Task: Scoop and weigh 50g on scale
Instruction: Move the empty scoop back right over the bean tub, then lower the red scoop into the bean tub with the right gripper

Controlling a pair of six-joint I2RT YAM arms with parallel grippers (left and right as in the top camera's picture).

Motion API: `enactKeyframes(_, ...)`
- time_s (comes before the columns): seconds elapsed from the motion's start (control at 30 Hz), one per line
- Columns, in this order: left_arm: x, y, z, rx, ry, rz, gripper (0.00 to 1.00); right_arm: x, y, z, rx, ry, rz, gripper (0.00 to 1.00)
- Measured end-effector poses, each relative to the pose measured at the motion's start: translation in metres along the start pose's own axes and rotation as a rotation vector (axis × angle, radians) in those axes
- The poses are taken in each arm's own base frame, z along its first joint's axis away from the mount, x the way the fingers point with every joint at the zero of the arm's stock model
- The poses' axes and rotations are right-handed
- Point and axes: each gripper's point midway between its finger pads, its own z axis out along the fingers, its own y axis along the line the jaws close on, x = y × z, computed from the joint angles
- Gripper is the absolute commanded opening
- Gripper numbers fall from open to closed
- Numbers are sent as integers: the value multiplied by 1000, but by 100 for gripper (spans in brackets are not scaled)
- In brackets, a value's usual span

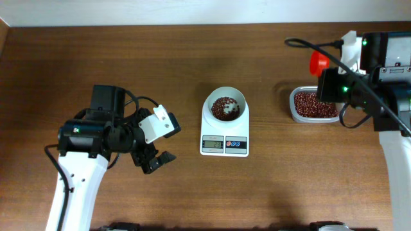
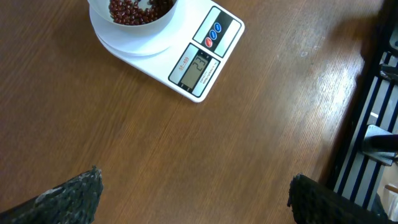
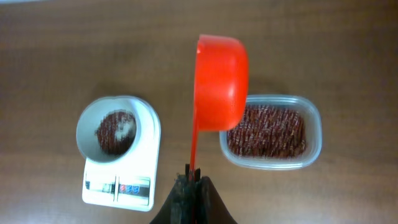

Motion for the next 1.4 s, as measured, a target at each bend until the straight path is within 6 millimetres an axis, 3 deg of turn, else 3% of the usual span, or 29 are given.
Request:
enactKeyframes(0.23,0,0,0,0,0,0,99,-3,-14,3,81,-13,60,4)
enactKeyframes(0.37,0,0,0,0,0,0,99,5,-27,11,150,15,73,4)
enactKeyframes(0.73,0,0,0,0,0,0,99,11,-39,15,215,34,74,4)
enactKeyframes(0.93,0,0,0,0,0,0,99,28,-49,15,273,111,39,4)
enactKeyframes(1.07,0,0,0,0,0,0,99,51,-52,35,274,268,-34,4)
enactKeyframes(1.4,0,0,0,0,0,0,99,81,-70,112,251,532,-110,4)
